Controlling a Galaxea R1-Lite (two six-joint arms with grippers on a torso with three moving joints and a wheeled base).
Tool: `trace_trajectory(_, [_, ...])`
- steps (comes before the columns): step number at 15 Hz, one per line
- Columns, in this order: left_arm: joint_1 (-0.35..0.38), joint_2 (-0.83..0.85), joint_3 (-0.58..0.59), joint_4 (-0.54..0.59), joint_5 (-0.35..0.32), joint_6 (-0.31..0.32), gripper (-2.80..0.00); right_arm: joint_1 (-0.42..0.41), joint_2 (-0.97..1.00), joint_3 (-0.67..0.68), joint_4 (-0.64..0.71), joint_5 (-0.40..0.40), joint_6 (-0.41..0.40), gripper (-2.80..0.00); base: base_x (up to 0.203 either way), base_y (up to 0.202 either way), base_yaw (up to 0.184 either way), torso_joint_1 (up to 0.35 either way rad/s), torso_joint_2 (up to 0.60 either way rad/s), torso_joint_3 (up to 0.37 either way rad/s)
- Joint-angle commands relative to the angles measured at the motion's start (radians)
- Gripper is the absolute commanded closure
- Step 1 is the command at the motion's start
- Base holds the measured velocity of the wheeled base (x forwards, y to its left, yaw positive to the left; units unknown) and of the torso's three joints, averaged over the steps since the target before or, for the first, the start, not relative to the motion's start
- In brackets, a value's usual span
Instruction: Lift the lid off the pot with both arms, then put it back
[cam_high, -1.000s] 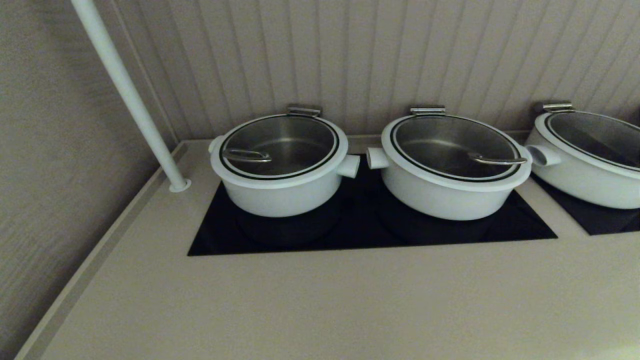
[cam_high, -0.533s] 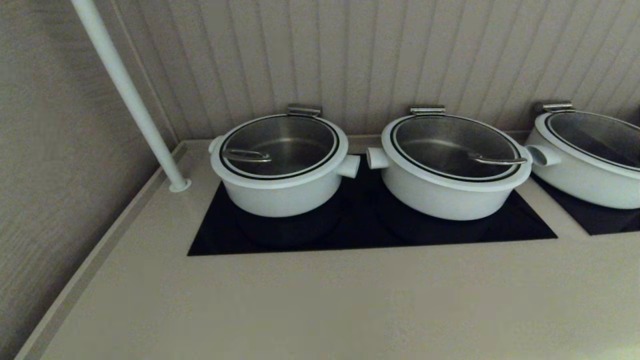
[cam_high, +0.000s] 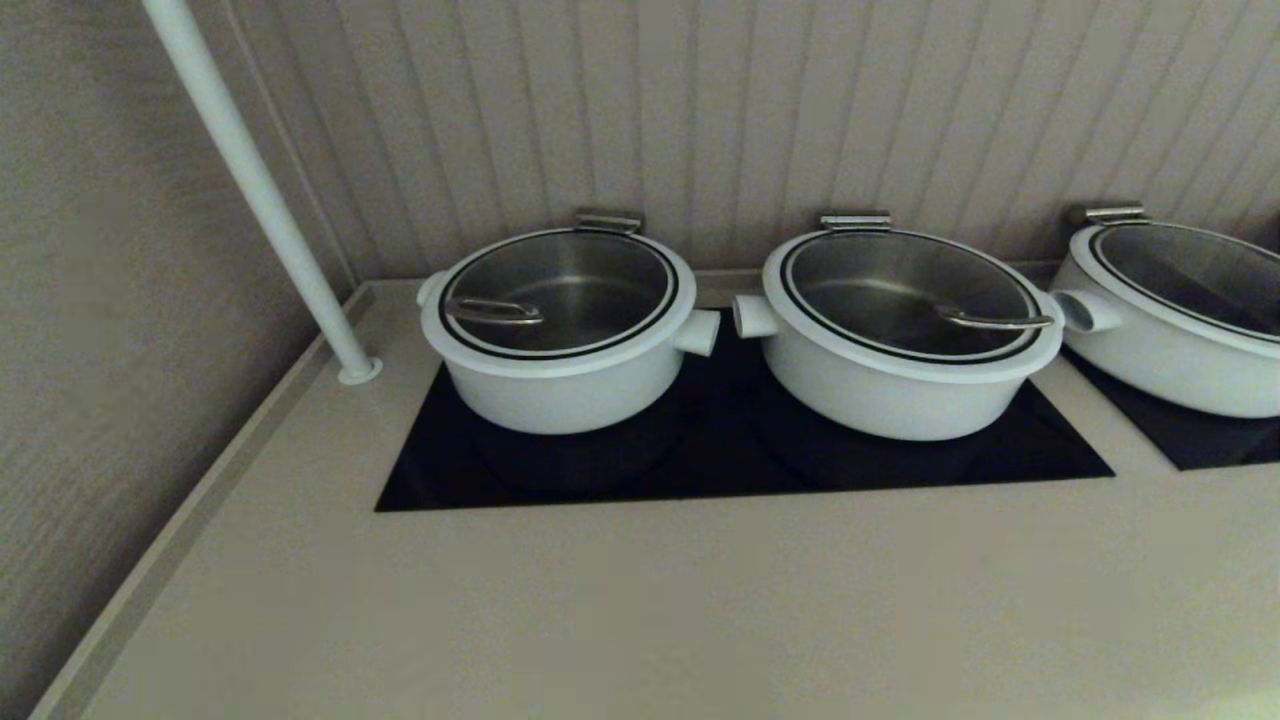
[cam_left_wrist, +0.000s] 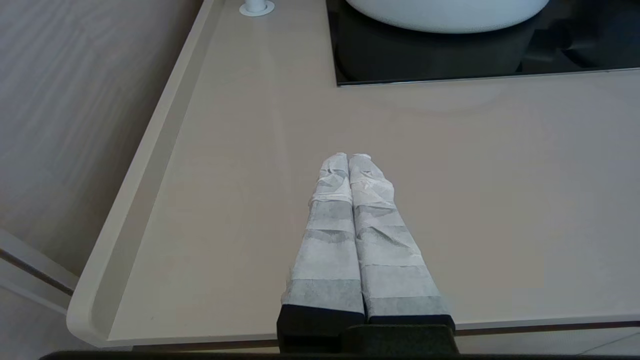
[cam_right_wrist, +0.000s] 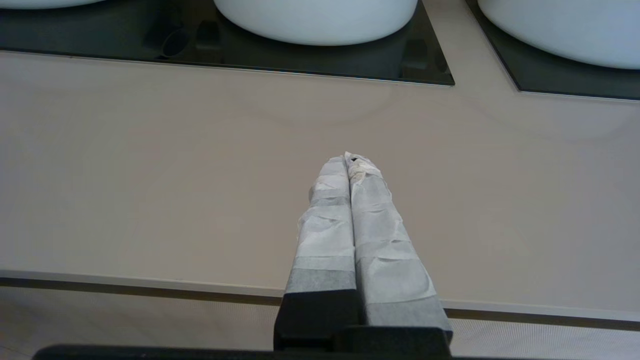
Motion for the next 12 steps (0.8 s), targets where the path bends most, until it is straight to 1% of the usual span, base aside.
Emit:
trace_trajectory(1, [0.000,0.000,0.000,0.000,0.000,0.000,0.00,0.000,0.002,0.000,-0.001,0.001,-0.001,0.00,0.000,0.000,0.000,0.000,0.00,0.000])
trace_trajectory(12, [0.000,0.000,0.000,0.000,0.000,0.000,0.00,0.000,0.002,0.000,-0.001,0.001,-0.001,0.00,0.000,0.000,0.000,0.000,0.00,0.000])
